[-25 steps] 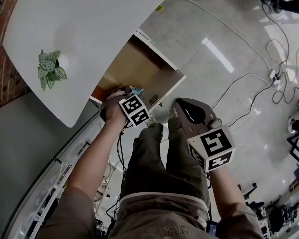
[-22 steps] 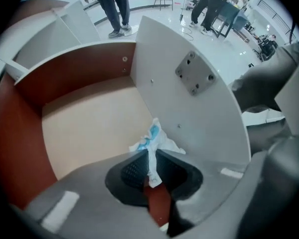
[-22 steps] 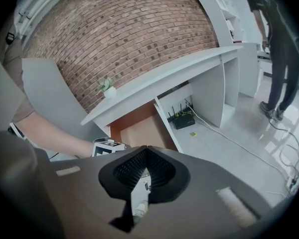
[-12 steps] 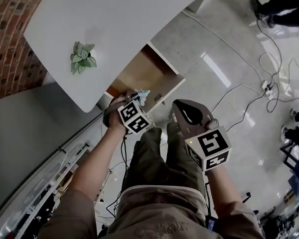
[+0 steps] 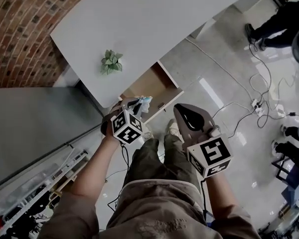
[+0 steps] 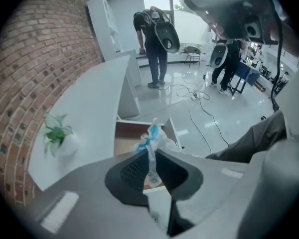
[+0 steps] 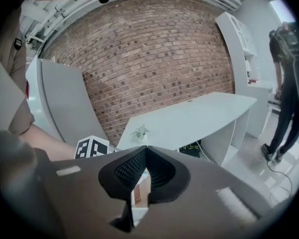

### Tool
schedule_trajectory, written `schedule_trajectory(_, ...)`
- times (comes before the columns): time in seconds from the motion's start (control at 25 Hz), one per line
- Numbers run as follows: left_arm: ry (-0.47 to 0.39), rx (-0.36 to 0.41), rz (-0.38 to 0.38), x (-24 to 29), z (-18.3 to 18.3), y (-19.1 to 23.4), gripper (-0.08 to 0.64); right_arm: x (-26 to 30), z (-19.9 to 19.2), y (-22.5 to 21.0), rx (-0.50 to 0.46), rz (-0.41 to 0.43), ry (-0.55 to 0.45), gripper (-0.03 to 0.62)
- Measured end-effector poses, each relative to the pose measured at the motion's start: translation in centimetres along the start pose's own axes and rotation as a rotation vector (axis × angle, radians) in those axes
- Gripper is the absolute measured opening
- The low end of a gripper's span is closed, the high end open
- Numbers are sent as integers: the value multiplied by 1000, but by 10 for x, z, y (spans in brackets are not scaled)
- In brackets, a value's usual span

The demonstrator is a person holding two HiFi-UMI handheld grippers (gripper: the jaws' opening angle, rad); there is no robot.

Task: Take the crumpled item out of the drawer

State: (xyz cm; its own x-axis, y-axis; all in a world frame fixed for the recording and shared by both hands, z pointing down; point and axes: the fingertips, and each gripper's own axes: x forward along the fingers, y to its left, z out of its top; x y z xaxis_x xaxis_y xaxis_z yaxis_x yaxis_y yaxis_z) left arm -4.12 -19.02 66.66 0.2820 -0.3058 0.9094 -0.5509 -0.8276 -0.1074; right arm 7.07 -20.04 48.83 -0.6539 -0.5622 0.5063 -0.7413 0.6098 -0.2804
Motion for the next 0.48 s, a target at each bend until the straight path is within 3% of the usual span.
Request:
schedule_trajectory(0.32, -206, -50, 123, -111, 53, 12, 46, -44, 57, 40, -24, 8, -80, 28)
schedule_trajectory(0.48, -286, -40, 197, -164, 72, 13, 48, -65, 92, 58, -97, 5, -134, 28)
